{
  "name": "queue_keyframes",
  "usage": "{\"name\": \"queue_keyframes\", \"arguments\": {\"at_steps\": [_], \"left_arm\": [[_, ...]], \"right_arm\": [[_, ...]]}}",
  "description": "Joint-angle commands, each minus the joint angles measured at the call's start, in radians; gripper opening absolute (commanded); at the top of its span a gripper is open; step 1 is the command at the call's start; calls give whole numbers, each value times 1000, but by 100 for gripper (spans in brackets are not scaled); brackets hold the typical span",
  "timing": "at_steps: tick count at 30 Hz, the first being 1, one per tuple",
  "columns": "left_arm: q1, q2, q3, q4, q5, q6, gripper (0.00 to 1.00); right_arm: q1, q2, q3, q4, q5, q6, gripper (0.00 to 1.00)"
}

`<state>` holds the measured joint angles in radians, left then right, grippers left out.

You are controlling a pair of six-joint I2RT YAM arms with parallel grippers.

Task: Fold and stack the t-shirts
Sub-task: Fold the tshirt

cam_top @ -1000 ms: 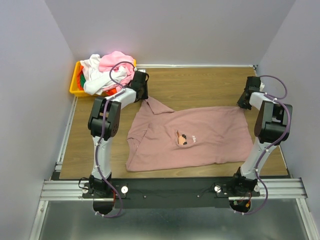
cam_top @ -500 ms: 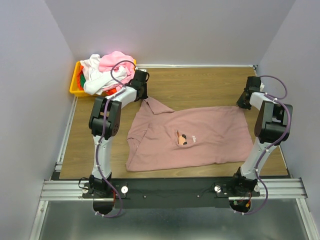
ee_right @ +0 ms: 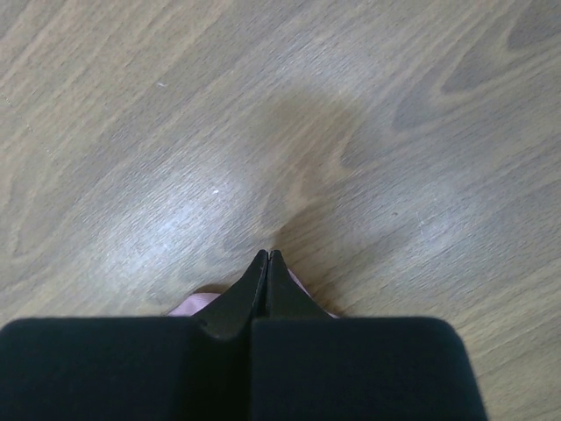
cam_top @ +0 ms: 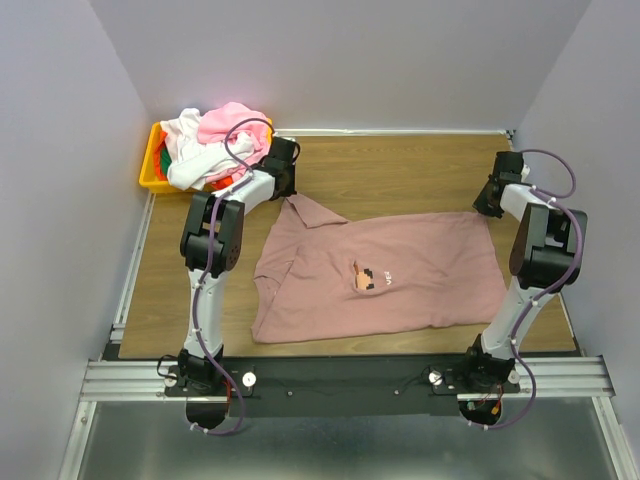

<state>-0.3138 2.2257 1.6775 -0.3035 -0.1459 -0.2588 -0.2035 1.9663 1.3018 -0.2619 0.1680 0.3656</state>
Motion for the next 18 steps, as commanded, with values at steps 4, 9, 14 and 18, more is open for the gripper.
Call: {"name": "queue_keyframes", "arguments": {"at_steps": [4,9,14,18], "left_arm": [[1,3,-2,-20,8,6,0],[1,-63,4,10,57,-13,0],[1,-69,65,-16,115,-11,0],[1,-77,83,-34,121,-8,0]], "right_arm": [[-8,-35,-15,-16,-25,7,0],[-8,-38,-9,-16,-33,6,0],[-8,-55,-12,-16,-38,4,0],[-8,-58,-15,-16,-44,3,0]]}}
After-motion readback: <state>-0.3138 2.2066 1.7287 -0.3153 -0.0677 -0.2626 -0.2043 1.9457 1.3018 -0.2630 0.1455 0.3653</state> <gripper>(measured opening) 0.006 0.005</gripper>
